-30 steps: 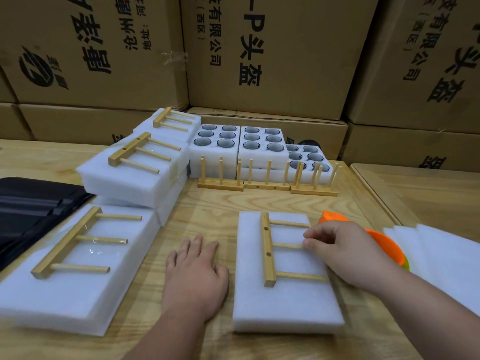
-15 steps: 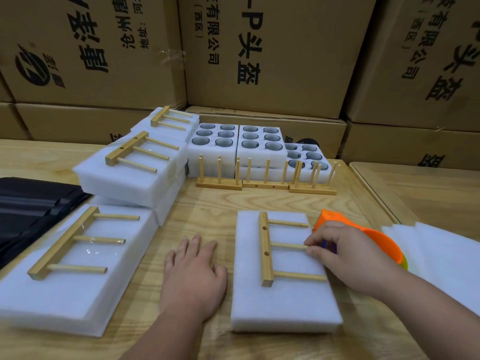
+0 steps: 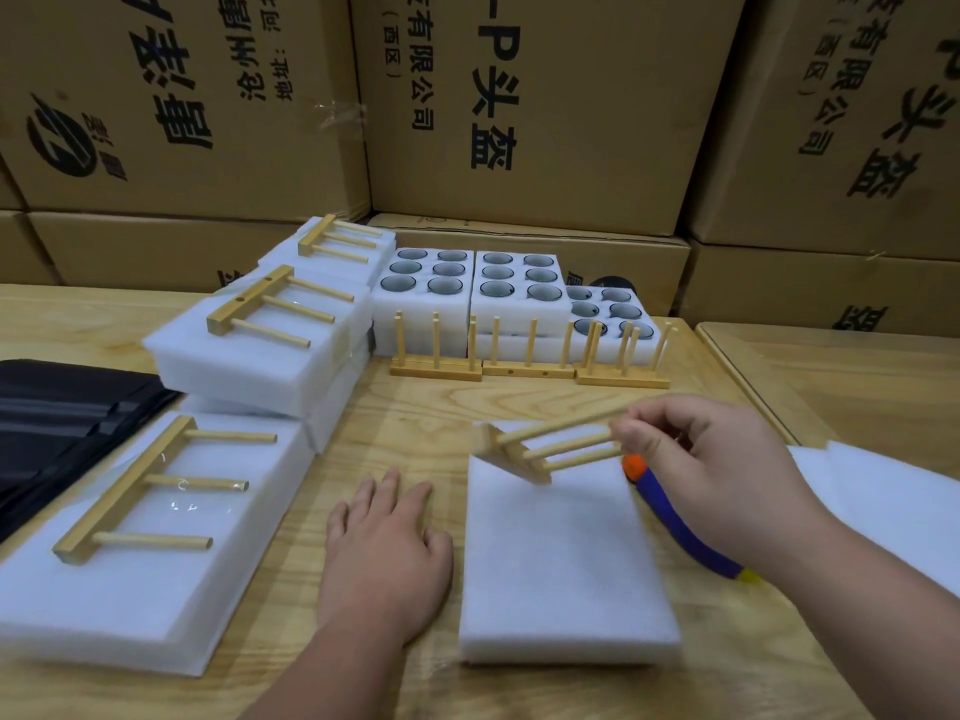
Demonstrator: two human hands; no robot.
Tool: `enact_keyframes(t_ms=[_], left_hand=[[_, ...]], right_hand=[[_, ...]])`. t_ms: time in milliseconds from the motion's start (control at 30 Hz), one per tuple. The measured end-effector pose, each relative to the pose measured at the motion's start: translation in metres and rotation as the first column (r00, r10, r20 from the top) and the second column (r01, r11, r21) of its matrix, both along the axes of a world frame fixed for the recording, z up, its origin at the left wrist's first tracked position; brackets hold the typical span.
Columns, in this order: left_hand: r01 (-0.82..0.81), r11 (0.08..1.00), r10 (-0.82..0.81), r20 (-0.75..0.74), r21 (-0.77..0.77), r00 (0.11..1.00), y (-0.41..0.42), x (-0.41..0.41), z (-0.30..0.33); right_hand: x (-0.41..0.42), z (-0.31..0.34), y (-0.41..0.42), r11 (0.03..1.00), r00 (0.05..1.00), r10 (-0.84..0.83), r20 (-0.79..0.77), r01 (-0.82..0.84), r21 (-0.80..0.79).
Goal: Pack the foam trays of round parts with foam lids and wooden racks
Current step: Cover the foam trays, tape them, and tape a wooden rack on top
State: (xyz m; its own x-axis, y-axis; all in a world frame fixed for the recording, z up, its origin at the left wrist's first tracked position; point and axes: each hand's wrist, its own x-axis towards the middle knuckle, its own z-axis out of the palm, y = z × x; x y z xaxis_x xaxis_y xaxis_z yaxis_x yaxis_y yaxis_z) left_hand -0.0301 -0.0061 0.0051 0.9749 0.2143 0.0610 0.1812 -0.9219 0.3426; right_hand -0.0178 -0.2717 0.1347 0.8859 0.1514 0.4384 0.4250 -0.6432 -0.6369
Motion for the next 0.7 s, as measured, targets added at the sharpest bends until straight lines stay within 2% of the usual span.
enact_keyframes(t_ms=[167,267,400,500,567,700], left_hand=[[0.002,1.0,-0.002,-0.006,-0.002,1.0,0.0,-0.001,-0.001],[0.001,1.0,-0.001,-0.006,0.003,1.0,0.0,-0.001,0.0],[0.001,1.0,-0.001,-0.008,0.006,1.0,0.0,-0.001,0.001],[0.004,1.0,-0.004,-0.013,0.01,1.0,0.0,0.0,0.001],[0.006,1.0,-0.006,-0.016,0.004,1.0,0.0,0.001,0.001],[0.001,1.0,-0.001,-0.012,-0.007,1.0,0.002,0.001,-0.001]], right_hand=[[0.002,0.017,0.013,0.998,0.998,-0.017,-0.062,0.021,0.057],[0.011,0.011,0.014,0.977,0.97,-0.07,-0.232,0.113,0.178],[0.025,-0.015,0.01,0.856,0.841,-0.064,-0.537,0.323,0.403],[0.029,-0.035,0.009,0.777,0.786,-0.035,-0.617,0.41,0.478],[0.029,-0.045,0.006,0.8,0.804,-0.068,-0.591,0.399,0.449],[0.021,-0.048,-0.006,0.967,0.893,-0.148,-0.424,0.22,0.125]])
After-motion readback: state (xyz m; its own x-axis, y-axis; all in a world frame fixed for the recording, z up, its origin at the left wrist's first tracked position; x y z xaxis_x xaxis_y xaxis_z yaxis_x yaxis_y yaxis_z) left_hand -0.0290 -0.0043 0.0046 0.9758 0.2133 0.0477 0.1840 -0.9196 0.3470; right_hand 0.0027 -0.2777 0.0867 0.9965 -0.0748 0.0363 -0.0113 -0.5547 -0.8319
